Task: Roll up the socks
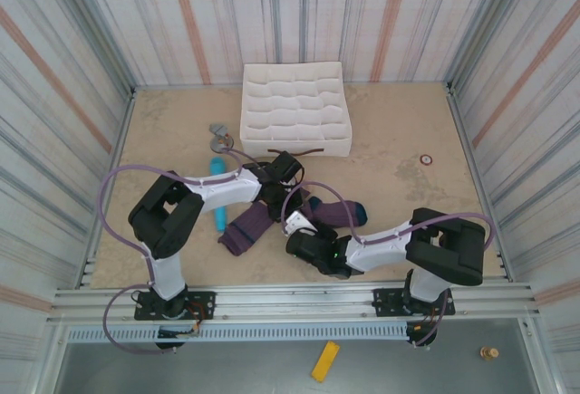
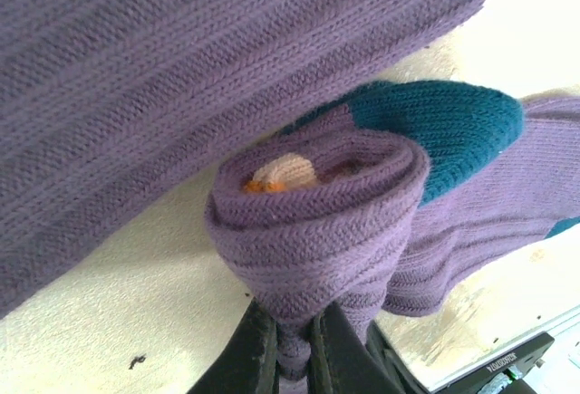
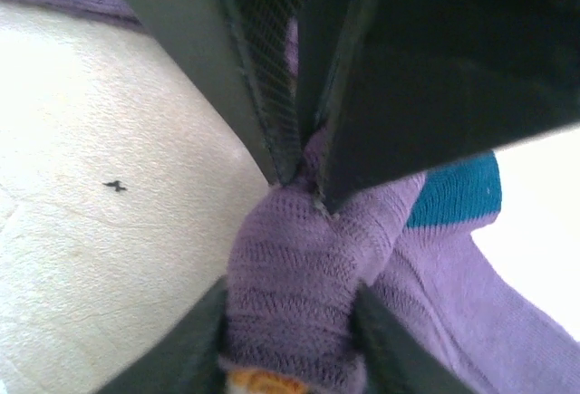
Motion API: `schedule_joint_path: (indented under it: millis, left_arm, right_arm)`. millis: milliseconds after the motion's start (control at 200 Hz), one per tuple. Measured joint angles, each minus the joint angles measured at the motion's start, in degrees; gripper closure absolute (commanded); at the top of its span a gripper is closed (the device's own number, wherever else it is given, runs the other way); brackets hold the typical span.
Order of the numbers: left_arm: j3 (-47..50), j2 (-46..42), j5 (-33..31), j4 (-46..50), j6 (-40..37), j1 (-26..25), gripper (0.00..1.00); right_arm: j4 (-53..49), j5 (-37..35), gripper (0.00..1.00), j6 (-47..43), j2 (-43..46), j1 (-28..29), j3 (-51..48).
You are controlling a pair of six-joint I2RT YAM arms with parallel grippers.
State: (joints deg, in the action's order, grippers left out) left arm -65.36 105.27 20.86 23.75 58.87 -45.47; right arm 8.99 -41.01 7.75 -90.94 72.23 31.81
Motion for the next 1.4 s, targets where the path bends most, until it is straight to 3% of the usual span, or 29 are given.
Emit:
schedule_joint_path:
  millis: [125,235,416,691,892,1247,1403]
  left_arm:
    - [0.5,-0.5,-0.3,-0.8,0.2,0.2,0.64]
    - [1.6,-2.1,-1.4,-1.1,0.7,0.2,0.42]
    - [2.8,-3.5,-4.6,-3.8,2.1,0.2,0.27]
    - [6.4,-7.0,-8.7,-10.4,4.2,0.4,0.18]
    - [7.8,-8.0,-10.5,-12.0,4.4,0.4,0.17]
    - [8.1,-8.0,-12.9,-10.5,4.4,0.4,0.26]
    - [8.0,-8.0,-14.4,-7.3,4.3,1.2,0.28]
  right_arm:
    - [0.2,-0.2,1.0,1.8,-0.1,-0.3,0.0]
    - [1.1,0.3,1.0,3.2,0.0,-1.0,-0.4]
    - [5.0,7.9,1.0,3.8,3.1,-3.4,-2.7]
    - [11.0,25.8,1.0,4.4,8.9,-9.8,-5.9]
    - [13.2,33.4,1.0,5.9,9.7,-11.7,-6.8]
    - [14.4,36.2,1.0,8.3,7.0,-11.7,-5.8]
    - [9.1,32.5,1.0,10.0,4.2,-9.6,-1.9]
